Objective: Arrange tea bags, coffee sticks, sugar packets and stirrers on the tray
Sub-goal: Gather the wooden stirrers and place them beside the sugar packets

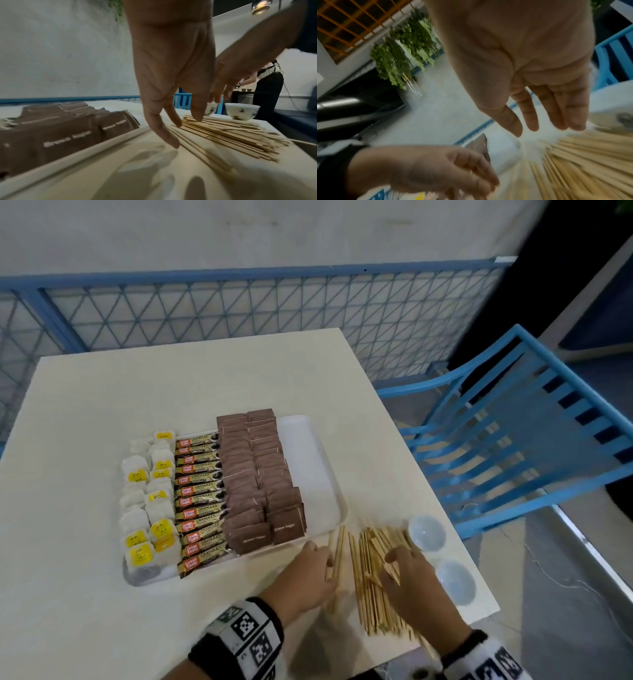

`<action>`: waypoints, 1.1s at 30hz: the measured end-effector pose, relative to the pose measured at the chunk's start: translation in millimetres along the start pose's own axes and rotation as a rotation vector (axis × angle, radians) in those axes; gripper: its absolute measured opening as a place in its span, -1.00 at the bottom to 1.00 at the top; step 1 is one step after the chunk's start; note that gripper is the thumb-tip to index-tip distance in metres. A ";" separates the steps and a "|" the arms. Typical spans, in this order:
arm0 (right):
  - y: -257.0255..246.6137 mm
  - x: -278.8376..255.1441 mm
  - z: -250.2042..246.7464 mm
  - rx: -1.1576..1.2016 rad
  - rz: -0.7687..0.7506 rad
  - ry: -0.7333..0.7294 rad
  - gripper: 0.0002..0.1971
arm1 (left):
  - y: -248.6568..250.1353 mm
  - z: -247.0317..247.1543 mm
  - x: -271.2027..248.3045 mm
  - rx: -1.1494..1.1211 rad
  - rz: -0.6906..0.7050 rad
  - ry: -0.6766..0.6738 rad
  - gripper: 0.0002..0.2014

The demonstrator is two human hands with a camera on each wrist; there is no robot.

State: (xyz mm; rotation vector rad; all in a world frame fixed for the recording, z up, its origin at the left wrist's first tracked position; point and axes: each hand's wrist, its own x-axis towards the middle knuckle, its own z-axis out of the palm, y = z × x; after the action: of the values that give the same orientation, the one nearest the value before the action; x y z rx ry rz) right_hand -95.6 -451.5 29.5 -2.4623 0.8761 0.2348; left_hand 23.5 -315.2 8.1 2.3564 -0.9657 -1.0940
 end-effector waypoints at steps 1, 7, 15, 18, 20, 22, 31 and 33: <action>6.6 -1.5 9.7 -0.035 0.003 -0.001 -0.75 | 3.4 2.6 1.2 0.000 -0.011 -0.004 -0.66; 22.5 1.2 36.0 -0.252 0.051 0.041 -0.30 | 13.7 18.8 9.5 -0.041 -0.120 0.008 -0.45; 32.6 8.8 53.7 -0.303 0.144 -0.031 -0.51 | 22.5 30.3 20.7 -0.234 -0.203 0.096 -0.33; 27.5 13.3 52.9 -0.421 0.119 -0.022 -0.50 | 26.2 35.4 24.8 -0.296 -0.228 0.106 -0.32; 25.6 13.8 50.7 -0.378 0.109 0.008 -0.43 | 28.7 37.4 26.1 -0.320 -0.244 0.128 -0.33; 20.5 14.0 49.4 -0.401 0.103 -0.041 -0.47 | 30.6 38.7 27.0 -0.329 -0.261 0.156 -0.35; 5.9 29.3 43.7 0.245 0.281 0.020 -0.64 | 38.1 39.0 33.4 -0.596 -0.299 0.163 -0.85; 3.0 34.2 42.9 0.284 0.315 -0.029 -0.69 | 39.3 38.7 34.7 -0.677 -0.282 0.145 -0.93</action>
State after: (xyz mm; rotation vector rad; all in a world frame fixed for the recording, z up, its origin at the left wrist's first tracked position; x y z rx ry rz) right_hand -70.6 -449.7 -19.4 -2.0510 1.1954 0.2361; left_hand -7.2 -369.0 -11.9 1.9857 -0.1568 -1.1053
